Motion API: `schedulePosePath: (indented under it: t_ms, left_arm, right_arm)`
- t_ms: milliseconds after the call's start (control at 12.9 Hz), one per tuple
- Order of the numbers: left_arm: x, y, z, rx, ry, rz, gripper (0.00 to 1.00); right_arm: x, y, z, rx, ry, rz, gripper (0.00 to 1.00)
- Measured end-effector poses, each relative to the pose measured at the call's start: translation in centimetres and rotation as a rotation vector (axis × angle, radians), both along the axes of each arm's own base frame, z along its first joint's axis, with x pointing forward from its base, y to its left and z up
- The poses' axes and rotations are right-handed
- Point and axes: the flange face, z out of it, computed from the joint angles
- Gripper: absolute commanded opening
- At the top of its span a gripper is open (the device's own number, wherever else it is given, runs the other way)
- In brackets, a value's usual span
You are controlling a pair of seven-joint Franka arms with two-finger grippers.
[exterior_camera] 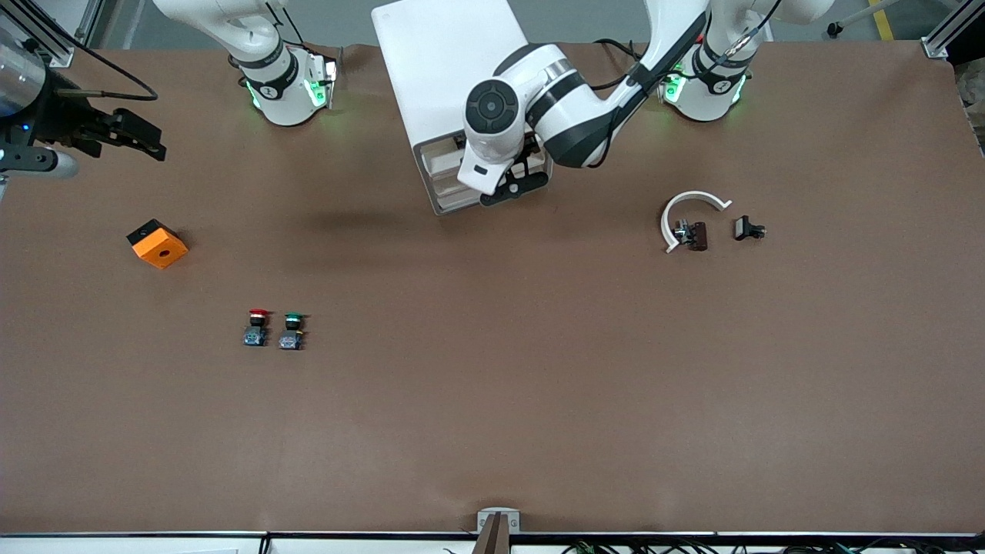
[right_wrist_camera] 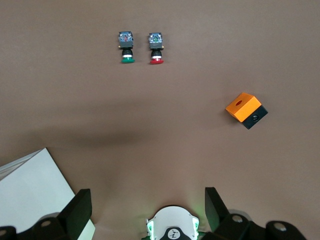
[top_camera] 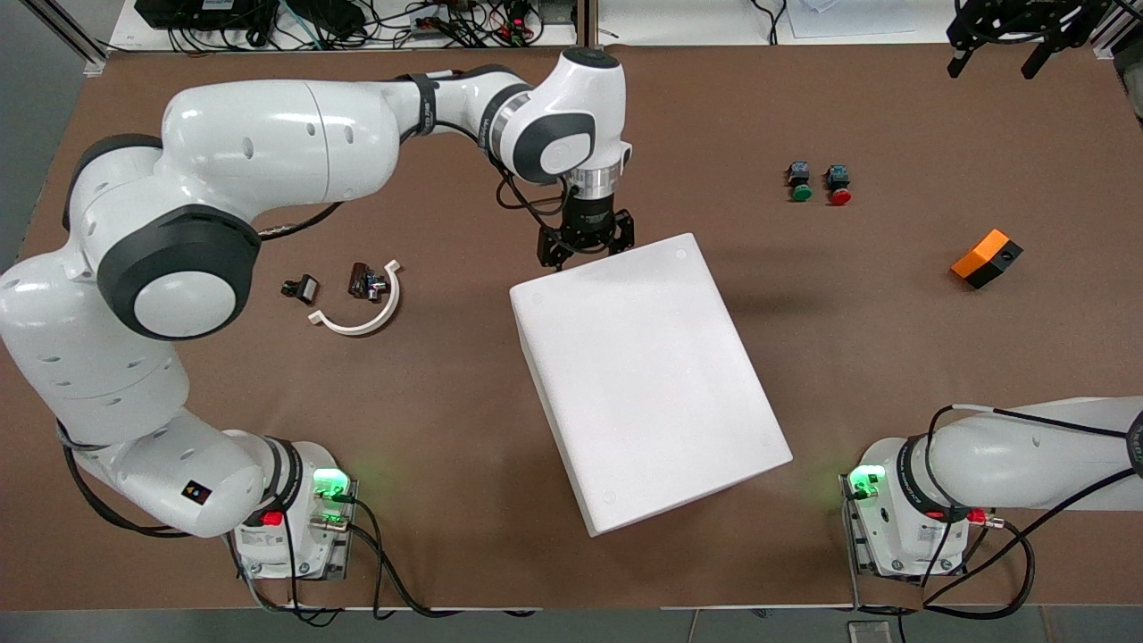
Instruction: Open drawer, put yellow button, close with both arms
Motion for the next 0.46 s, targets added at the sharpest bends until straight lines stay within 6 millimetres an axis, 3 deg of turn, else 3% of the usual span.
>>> schedulePosePath:
  t_ms: [232, 464]
  left_arm:
    - [-2.0, -1.0, -0.3, 0.016, 0.01, -0.003, 1.0]
    - [-1.9, -0.9, -0.4, 0.018, 0.011, 0.004, 1.0]
  right_arm:
    - [-0.4, -2.0, -0.6, 0.012, 0.004, 0.024, 1.0]
    - [-1.5, -3.0, -1.0, 0.018, -0.012, 0.026, 1.0]
